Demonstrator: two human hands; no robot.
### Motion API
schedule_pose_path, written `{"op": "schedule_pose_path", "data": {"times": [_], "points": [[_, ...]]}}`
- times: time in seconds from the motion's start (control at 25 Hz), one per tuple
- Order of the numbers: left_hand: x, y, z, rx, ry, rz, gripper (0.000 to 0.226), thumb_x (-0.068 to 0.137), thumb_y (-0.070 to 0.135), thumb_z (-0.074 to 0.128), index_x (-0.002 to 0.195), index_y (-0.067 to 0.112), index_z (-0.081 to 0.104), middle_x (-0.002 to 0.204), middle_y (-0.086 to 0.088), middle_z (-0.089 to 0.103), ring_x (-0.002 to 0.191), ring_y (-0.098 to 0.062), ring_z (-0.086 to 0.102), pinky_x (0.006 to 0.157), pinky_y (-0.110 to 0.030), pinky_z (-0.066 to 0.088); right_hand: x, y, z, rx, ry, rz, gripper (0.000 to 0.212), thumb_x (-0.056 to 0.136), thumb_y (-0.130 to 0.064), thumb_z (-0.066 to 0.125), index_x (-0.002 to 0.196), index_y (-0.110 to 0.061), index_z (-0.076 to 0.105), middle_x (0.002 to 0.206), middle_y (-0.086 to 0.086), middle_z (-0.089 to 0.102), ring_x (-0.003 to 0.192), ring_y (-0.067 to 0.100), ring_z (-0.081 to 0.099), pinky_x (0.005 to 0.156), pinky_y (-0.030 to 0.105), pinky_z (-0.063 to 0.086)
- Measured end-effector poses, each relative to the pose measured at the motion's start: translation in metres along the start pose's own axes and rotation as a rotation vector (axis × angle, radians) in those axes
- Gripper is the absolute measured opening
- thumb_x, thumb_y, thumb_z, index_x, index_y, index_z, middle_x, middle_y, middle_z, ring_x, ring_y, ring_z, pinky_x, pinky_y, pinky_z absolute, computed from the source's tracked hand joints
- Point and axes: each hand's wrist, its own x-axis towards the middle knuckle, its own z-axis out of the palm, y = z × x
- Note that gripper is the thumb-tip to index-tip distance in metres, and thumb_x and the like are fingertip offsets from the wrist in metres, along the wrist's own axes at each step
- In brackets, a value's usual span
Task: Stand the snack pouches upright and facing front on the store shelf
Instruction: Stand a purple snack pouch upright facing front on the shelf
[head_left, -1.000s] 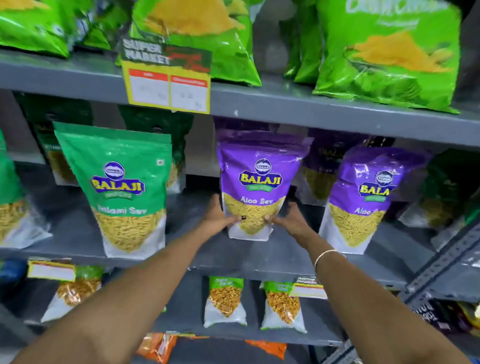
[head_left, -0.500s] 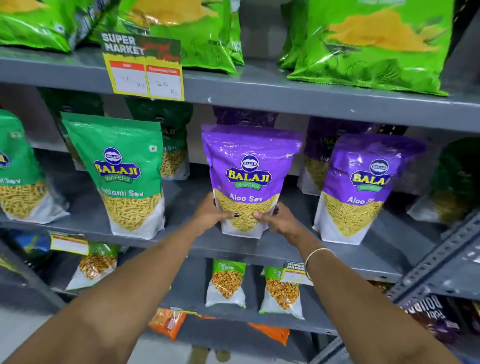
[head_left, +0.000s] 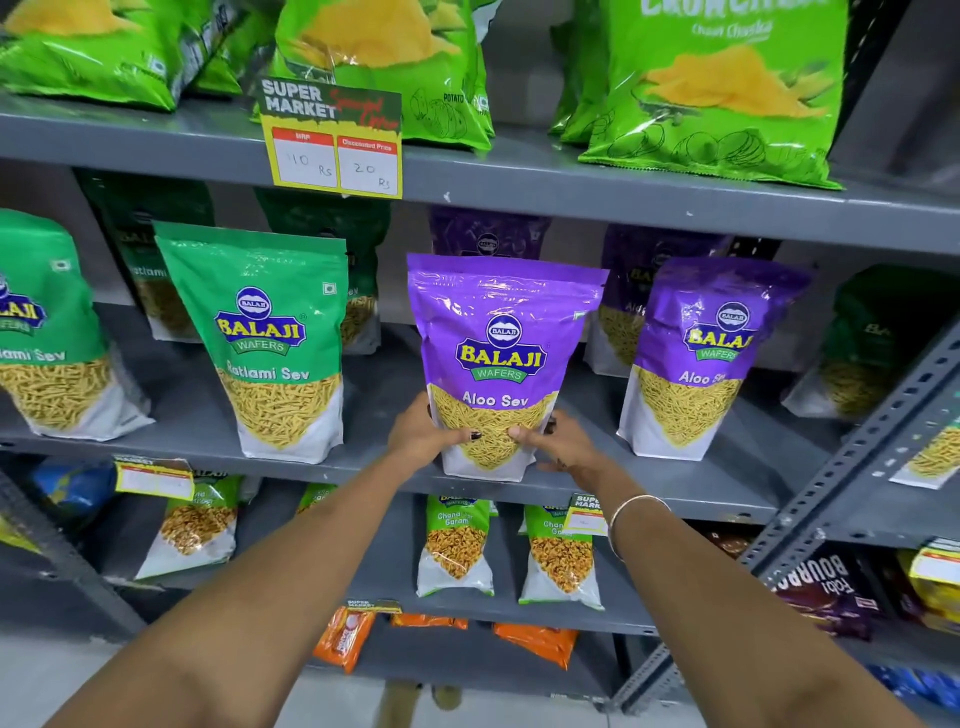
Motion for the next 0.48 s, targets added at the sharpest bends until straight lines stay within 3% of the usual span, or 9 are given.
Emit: {"op": "schedule_pose_path", "data": {"times": [0.12,0.28,0.48], "points": [[0.0008,-0.0005,-0.0001,0.015,-0.005,-0.001,0.067,0.063,0.021,0.083,0.122,0.013,0.051,0.127,-0.009,0.063,0.116,-0.028,0.059,0.099,-0.042,0.048,-0.0024,-0.0019,0.0019,0.003,0.003,-0.013,0.048,0.081,-0.024,0.07,0.123,-0.017,0.048,0.12,0.004,0.059,0.11,0.023,0.057,0.084,0.04,0.053],[0.0011,-0.0012,0.0006,0.055,0.007,-0.012,0.07,0.062,0.026,0.083,0.123,0.013,0.05,0.128,-0.009,0.063,0.117,-0.029,0.058,0.1,-0.045,0.048,-0.0038,-0.0046,0.0034,0.018,-0.039,-0.057,0.039,0.086,-0.015,0.064,0.121,-0.016,0.049,0.113,0.001,0.057,0.085,0.005,0.058,0.059,0.019,0.044],[0.0014,-0.0003,0.0016,0.086,0.019,-0.008,0.072,0.063,0.029,0.083,0.124,0.013,0.048,0.13,-0.008,0.061,0.119,-0.029,0.057,0.1,-0.047,0.047,0.0,-0.0038,0.002,0.011,-0.045,-0.017,0.031,0.086,-0.019,0.064,0.112,-0.021,0.047,0.114,0.001,0.057,0.103,0.018,0.053,0.063,0.023,0.047]]}}
